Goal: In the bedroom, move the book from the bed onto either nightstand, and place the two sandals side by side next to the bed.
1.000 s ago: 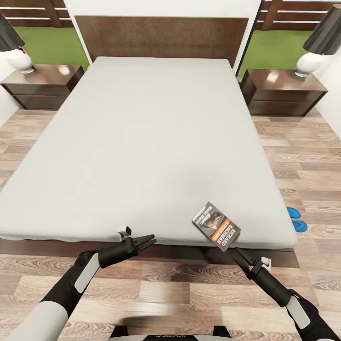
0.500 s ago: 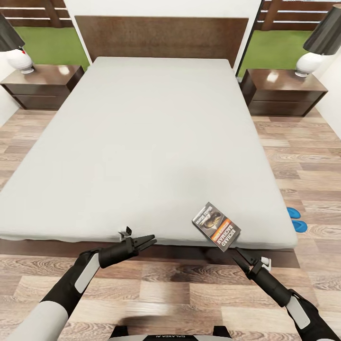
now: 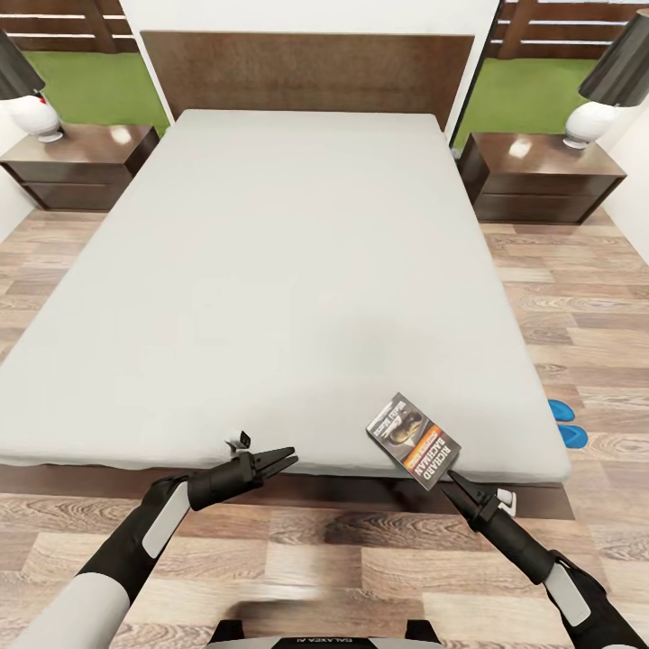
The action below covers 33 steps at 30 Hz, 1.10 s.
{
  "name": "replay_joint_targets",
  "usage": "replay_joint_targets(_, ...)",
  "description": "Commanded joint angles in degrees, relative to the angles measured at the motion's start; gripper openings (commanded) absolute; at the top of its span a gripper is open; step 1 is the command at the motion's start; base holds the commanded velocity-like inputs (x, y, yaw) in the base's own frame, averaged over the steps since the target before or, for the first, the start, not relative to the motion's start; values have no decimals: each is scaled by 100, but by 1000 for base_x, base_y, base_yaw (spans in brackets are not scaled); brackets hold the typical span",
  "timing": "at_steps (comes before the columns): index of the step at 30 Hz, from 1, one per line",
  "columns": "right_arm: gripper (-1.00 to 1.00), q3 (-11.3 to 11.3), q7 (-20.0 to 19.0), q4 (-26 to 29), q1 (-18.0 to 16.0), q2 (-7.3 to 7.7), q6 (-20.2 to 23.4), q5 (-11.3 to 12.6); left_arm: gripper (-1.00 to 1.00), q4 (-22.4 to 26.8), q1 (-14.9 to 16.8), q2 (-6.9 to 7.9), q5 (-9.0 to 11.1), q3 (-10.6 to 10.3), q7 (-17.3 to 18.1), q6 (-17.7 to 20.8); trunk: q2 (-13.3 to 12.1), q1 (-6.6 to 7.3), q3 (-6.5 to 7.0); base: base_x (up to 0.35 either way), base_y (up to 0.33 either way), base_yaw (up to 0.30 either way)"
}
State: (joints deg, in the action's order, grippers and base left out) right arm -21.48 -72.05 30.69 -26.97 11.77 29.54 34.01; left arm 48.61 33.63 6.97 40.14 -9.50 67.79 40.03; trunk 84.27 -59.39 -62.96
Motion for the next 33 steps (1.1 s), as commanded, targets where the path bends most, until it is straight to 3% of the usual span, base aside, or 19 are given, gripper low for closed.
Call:
replay_joint_targets(1,100,-6,-11,-2,-3,-1,52,18,100,-1,3,6,47,-21,-3,48,2,0,-3,0,0,0)
replay_joint_targets(26,100,-6,-11,-2,-2,-2,52,18,100,-1,3,6,47,-26,-3,48,122,-66,-56,0,0,0)
replay_joint_targets(33,100,-6,-11,-2,-1,-6,52,18,100,-1,3,6,47,-26,-3,48,363,-197,-164,0,0,0)
